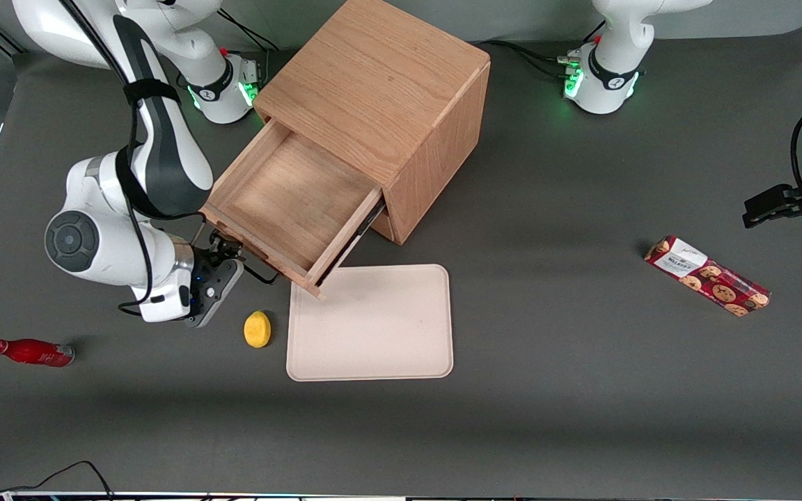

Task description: Open upper drawer

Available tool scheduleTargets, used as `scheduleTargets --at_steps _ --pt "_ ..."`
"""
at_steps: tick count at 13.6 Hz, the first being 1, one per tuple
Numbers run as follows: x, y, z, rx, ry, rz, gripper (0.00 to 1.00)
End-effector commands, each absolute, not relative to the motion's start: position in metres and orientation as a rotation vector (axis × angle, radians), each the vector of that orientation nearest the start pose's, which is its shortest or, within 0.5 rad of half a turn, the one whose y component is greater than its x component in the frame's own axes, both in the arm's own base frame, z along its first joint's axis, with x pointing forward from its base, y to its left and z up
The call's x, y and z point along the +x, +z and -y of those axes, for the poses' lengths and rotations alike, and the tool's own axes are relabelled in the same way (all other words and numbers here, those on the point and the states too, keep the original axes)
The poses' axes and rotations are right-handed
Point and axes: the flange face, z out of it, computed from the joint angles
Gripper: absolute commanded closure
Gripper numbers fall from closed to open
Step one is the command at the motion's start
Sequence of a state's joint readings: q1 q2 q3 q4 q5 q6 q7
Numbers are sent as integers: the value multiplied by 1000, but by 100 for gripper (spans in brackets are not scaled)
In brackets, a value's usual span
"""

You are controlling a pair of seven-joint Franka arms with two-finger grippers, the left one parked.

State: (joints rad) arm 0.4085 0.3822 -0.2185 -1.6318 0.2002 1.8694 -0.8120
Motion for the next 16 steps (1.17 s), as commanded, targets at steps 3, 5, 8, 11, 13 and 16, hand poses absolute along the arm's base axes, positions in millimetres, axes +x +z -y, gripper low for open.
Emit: scheduleTargets --at_steps 3,5,8,11,13,16 --pt "648 391 -139 -2647 113 1421 0" --pt "654 395 -134 -2656 97 1415 0" --pt "656 397 -135 -2659 85 1411 0" --pt "664 443 -129 -2695 53 1406 0" --pt "659 473 -125 -2738 100 1324 0" --pt "627 534 -117 -2917 214 874 0"
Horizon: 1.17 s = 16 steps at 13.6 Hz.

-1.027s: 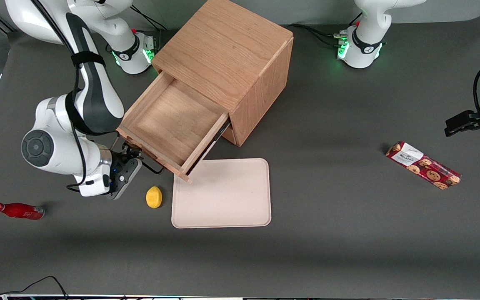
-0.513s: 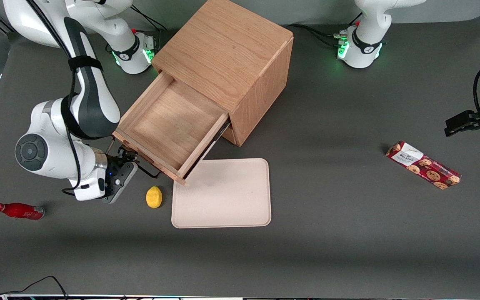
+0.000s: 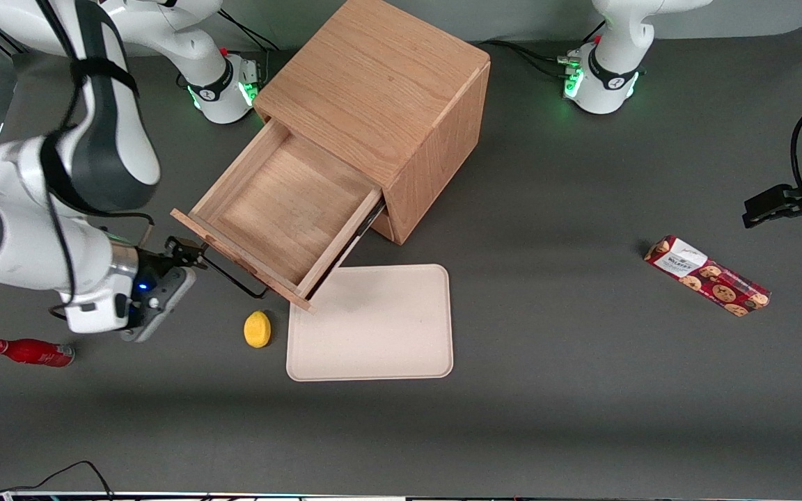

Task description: Open upper drawer

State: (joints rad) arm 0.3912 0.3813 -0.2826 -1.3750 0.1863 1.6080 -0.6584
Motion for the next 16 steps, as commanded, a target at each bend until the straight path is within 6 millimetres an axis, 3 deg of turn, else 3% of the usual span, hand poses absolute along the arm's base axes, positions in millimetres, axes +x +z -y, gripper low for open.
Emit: scheduleTargets --at_steps 1,4,6,9,10,12,14,16 --pt "613 551 -118 -3008 262 691 0" --pt "578 588 -139 -3135 319 184 0" --pt "582 593 -105 -3132 321 41 0" --pt "580 605 -47 -3103 293 165 0" --pt "574 607 -38 -3092 295 130 0" --pt "549 614 -22 -3075 253 -114 0" --pt "517 598 3 -3037 158 -205 0" --pt "515 588 6 -3055 160 -231 0"
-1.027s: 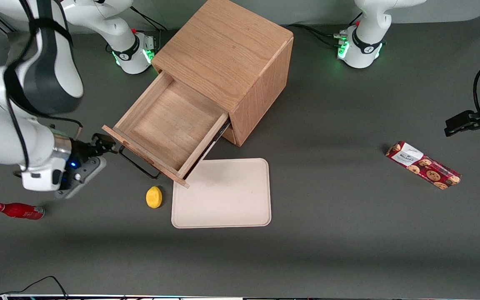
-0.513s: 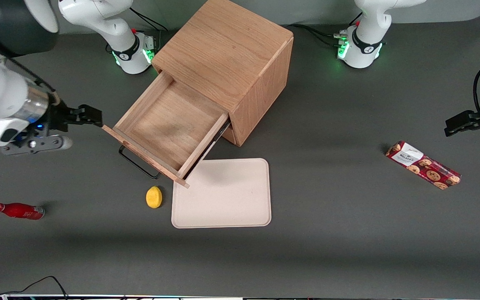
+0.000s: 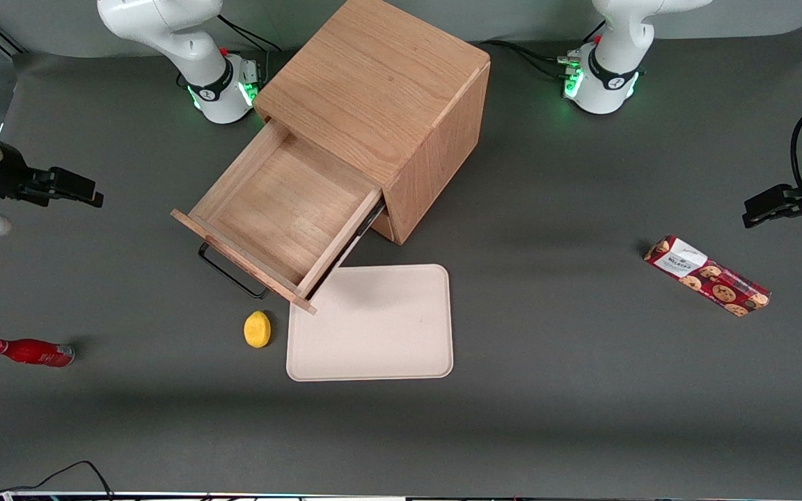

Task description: Open upper drawer

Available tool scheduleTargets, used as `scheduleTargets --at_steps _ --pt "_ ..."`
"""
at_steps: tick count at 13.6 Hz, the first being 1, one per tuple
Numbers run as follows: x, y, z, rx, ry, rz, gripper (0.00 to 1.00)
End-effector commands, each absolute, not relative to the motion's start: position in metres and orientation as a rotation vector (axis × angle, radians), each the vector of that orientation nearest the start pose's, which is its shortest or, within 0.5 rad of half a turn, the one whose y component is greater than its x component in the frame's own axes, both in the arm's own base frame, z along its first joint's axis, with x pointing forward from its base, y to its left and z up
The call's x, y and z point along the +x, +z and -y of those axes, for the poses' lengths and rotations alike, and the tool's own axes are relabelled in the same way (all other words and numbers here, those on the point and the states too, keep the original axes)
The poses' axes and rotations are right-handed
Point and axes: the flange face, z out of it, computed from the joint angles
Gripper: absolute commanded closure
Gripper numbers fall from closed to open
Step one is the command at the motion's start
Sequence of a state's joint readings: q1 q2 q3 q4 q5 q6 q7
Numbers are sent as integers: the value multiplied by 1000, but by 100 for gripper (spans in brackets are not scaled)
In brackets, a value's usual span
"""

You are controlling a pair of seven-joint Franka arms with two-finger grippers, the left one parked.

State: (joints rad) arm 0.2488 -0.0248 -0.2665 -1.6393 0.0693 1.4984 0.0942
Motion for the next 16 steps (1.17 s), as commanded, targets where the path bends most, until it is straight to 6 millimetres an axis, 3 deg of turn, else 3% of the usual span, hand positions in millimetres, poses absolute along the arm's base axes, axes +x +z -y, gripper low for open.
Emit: scheduleTargets --at_steps 1,7,10,12,16 --pt "521 588 15 -3078 155 -259 0" --pt "559 610 31 -3173 51 -295 0" --pt "568 600 30 -3175 67 -292 0" --pt "577 600 34 -3174 53 -304 0" --pt "578 605 41 -3172 36 -321 0"
